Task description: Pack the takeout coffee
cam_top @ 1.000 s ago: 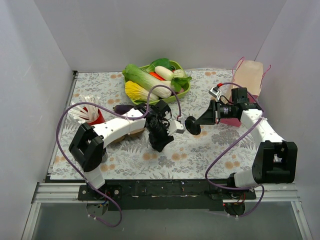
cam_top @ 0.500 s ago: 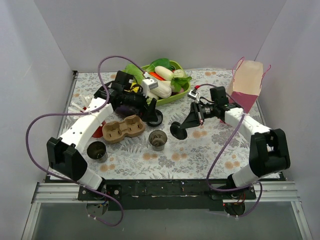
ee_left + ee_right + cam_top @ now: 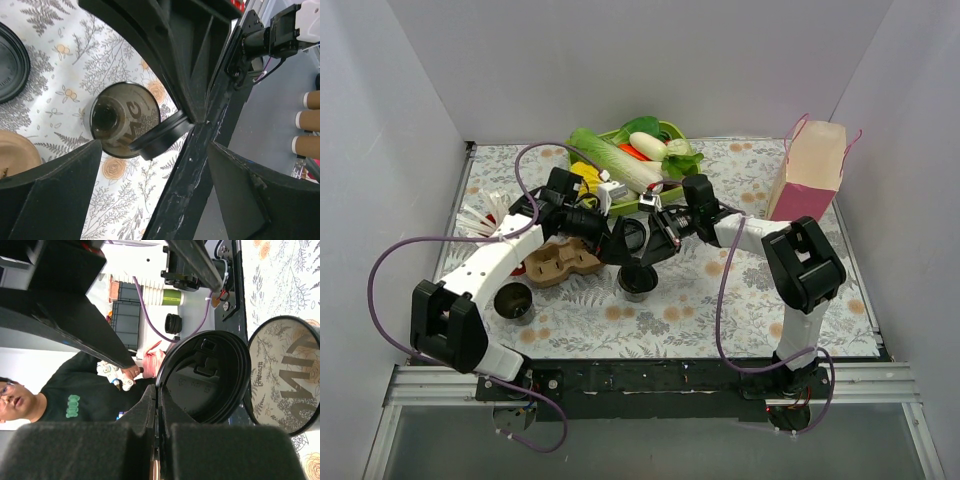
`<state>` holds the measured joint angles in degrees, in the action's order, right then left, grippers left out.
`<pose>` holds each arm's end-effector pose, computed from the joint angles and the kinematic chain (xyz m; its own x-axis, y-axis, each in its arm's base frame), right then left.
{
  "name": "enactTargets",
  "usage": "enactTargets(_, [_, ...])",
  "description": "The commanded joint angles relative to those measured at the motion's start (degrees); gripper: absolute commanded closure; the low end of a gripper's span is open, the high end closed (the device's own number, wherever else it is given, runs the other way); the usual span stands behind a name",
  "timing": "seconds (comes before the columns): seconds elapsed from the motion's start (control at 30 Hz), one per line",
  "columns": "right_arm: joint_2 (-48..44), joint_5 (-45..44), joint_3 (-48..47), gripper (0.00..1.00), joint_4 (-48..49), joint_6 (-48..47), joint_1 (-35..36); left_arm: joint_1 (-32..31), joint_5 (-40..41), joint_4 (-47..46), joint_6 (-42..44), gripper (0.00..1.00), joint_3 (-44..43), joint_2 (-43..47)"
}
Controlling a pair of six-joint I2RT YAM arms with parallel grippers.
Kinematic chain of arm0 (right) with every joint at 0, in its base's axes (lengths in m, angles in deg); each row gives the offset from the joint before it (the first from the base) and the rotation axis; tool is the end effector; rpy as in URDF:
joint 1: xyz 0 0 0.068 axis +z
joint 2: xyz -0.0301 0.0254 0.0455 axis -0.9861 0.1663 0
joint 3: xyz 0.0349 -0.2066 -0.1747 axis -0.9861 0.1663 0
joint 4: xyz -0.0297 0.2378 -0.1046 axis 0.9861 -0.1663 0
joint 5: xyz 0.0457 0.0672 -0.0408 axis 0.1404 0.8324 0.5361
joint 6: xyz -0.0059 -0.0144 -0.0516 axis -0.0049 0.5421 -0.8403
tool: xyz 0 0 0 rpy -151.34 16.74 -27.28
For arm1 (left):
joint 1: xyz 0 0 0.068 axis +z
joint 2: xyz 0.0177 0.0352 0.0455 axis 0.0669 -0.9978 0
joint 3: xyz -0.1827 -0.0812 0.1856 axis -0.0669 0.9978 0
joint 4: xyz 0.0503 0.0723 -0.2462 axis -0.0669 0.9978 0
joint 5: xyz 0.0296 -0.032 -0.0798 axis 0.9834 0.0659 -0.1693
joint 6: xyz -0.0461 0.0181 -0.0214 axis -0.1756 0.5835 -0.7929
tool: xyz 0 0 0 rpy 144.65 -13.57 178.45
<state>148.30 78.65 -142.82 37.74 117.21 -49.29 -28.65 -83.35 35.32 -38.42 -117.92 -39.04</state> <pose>0.3115 0.2296 0.2069 -0.8690 -0.4319 -0.2415 -0.2362 -0.0668 0.9694 0.2596 -0.1487 0.3007 -0.9867 0.0585 -0.1517 0.1579 0.5659 -0.8092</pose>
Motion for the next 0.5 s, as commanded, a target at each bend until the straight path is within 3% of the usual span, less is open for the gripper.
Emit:
enactTargets(0.0, [1.76,4.24,-4.73,0.99,8.02,5.53,-0.02,0.38,-1.25,-3.73,0.44,0.13,3.84,5.59])
enactTargets(0.47, [5.81,3.09,-4.83,0.99,9.86,6.41,-0.20,0.47,-0.80,-13.22,3.07,0.12,9.92,2.87])
